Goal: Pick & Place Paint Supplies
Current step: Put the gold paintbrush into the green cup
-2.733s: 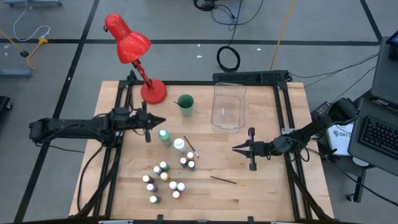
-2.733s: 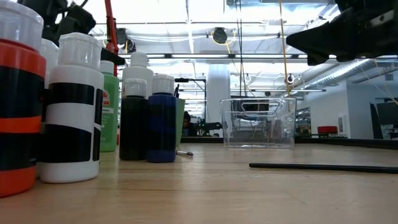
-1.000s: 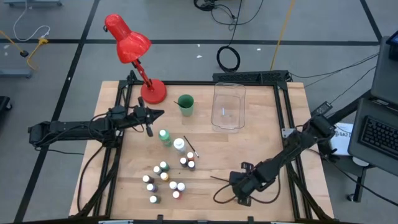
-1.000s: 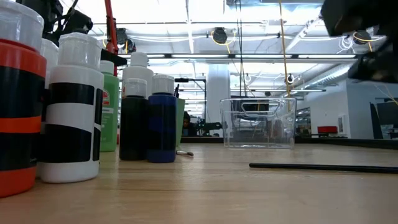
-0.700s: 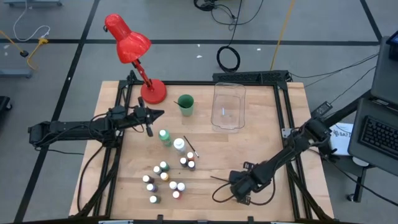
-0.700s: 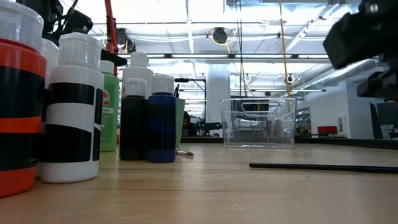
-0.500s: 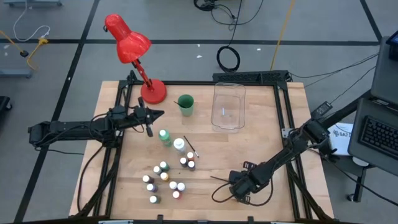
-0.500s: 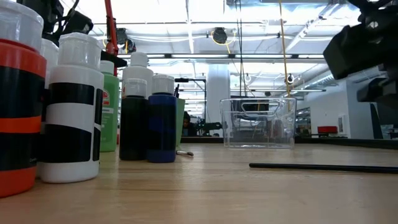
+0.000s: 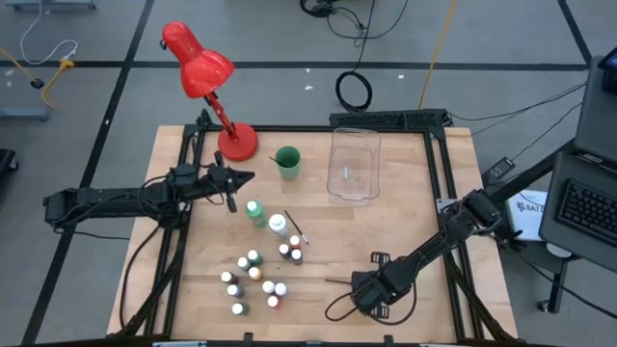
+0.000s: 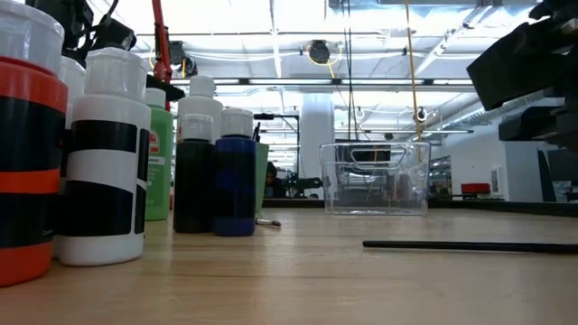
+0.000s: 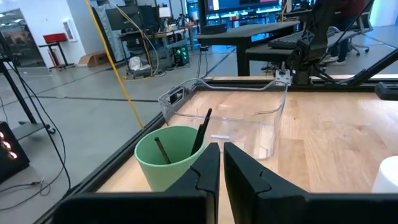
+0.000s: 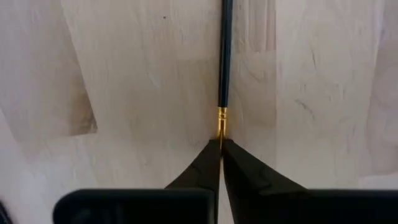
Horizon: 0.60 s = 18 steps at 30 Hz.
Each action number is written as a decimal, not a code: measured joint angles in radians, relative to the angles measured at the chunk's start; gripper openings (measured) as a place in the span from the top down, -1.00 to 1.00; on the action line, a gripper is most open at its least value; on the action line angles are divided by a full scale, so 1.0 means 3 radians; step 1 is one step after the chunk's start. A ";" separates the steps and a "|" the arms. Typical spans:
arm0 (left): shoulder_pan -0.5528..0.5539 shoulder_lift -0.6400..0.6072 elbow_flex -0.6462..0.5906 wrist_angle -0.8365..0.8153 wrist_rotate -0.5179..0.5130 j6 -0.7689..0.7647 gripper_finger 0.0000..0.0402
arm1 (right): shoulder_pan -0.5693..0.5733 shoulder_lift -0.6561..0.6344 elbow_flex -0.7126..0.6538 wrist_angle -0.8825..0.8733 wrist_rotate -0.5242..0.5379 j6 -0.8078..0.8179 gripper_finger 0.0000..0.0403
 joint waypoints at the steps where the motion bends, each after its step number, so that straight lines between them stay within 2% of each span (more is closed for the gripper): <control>1: 0.0000 0.0000 0.0000 0.0000 0.0001 -0.0001 0.87 | 0.0000 -0.0009 -0.0001 -0.0006 0.0006 0.0012 0.96; 7: 0.0000 0.0001 0.0000 -0.0023 0.0003 -0.0024 0.87 | 0.0010 -0.0280 -0.0004 -0.0076 0.0381 0.0255 0.99; 9: 0.0001 0.0000 0.0000 -0.0023 0.0001 -0.0024 0.87 | 0.0013 -0.0416 -0.0022 -0.0136 0.0682 0.0296 1.00; 15: 0.0003 0.0001 0.0000 0.0088 0.0000 -0.0001 0.87 | 0.0037 -0.0999 -0.0019 -0.0164 0.2146 0.0269 1.00; 18: 0.0002 0.0000 0.0000 0.0180 0.0003 -0.0077 0.87 | -0.0019 -0.1301 -0.0176 0.0287 0.2699 -0.0329 1.00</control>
